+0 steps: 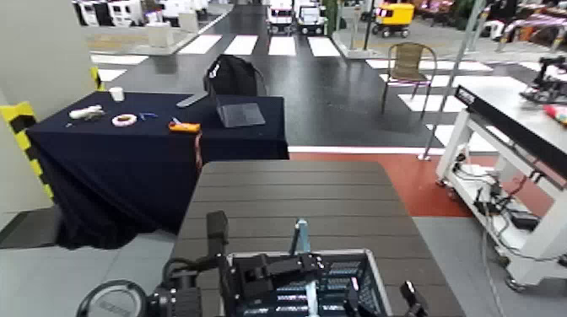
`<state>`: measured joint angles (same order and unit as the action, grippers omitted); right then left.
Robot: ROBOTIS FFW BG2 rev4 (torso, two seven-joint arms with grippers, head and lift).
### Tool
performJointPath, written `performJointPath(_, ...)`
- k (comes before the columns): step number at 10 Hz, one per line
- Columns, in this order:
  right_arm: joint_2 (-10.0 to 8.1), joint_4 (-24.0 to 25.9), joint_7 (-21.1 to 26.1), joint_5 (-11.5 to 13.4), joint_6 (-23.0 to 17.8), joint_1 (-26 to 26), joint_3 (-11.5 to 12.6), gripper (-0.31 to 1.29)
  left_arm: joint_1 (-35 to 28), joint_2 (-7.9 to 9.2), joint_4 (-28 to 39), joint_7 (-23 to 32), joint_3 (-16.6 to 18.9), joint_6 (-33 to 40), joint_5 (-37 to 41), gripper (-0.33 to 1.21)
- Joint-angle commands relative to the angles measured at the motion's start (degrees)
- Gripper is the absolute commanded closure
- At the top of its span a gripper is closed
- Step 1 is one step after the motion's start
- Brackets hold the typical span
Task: Place the crate on the table.
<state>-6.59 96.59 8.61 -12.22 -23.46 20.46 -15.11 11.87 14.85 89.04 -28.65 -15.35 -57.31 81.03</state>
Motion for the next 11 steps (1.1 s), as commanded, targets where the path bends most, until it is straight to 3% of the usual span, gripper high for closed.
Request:
performJointPath(1, 0.00, -0.1, 0.0, 0.0, 0.0, -0.1, 0.0, 0.14, 0.0, 0.00, 0.0, 0.0, 0.1, -0.2, 0.0, 1.20)
performJointPath(5, 0.00, -0.3, 0.0, 0.0, -0.4, -0.2, 0.0, 0.14, 0.6, 0.00, -0.8, 0.0, -0.5, -0.3, 0.0, 1.20)
performJointPath(11, -0.26, -1.0, 0.0, -0.4, -1.3, -0.7, -0.5, 0.14, 9.1, -0.09, -8.6, -1.9, -5.9, 0.7, -3.9, 1.20)
